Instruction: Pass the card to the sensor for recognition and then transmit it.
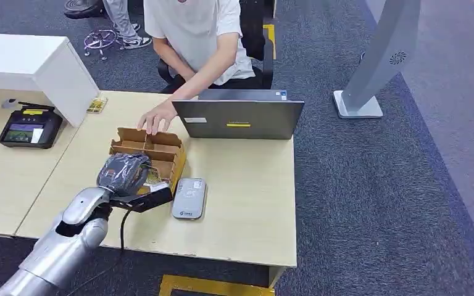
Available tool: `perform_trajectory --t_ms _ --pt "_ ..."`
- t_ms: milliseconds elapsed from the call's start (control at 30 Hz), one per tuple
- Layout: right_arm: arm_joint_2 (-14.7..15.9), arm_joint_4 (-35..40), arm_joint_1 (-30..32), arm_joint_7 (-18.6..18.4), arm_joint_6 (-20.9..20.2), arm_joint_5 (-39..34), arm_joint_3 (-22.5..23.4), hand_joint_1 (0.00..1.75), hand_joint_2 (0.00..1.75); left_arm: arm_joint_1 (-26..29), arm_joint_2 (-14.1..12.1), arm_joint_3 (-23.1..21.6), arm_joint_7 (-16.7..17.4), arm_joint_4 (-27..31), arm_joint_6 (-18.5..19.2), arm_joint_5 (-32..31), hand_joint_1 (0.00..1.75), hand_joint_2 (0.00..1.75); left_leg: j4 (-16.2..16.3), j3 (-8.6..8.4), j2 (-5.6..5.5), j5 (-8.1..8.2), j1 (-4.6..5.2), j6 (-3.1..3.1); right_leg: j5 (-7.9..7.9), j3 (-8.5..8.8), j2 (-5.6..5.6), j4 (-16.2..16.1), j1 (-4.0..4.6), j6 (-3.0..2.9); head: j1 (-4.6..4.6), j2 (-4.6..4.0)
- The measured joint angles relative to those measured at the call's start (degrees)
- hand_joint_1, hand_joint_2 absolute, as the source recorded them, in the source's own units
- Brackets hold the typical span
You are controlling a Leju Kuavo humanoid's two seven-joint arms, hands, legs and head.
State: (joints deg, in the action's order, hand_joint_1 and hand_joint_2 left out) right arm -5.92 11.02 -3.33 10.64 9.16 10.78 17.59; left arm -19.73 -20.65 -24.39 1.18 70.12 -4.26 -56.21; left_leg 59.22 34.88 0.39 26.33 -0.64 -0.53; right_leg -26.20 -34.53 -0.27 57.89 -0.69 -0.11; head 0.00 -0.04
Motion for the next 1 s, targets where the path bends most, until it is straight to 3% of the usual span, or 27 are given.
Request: perform_trajectory --t_ms 667,1000 --pt "-0.20 0.00 -0.01 0.37 -0.07 1.36 1.16 0.00 0.00 4.34 -0.55 5.79 -2.60 10.80 -7.50 -1.66 1.75 1.75 0.00 0.00 0.00 0.00 0.00 0.00 0.00 0.01 0.00 0.00 0.00 0.00 -0.02 0.02" --pt "-0.28 0.00 -0.09 0.20 -0.07 1.68 1.18 0.00 0.00 4.34 -0.57 7.15 -2.78 11.87 -7.93 -1.88 1.75 1.75 0.00 -0.01 -0.01 0.00 0.00 0.00 0.00 0.02 -0.01 0.00 0.00 0.00 0.02 0.00"
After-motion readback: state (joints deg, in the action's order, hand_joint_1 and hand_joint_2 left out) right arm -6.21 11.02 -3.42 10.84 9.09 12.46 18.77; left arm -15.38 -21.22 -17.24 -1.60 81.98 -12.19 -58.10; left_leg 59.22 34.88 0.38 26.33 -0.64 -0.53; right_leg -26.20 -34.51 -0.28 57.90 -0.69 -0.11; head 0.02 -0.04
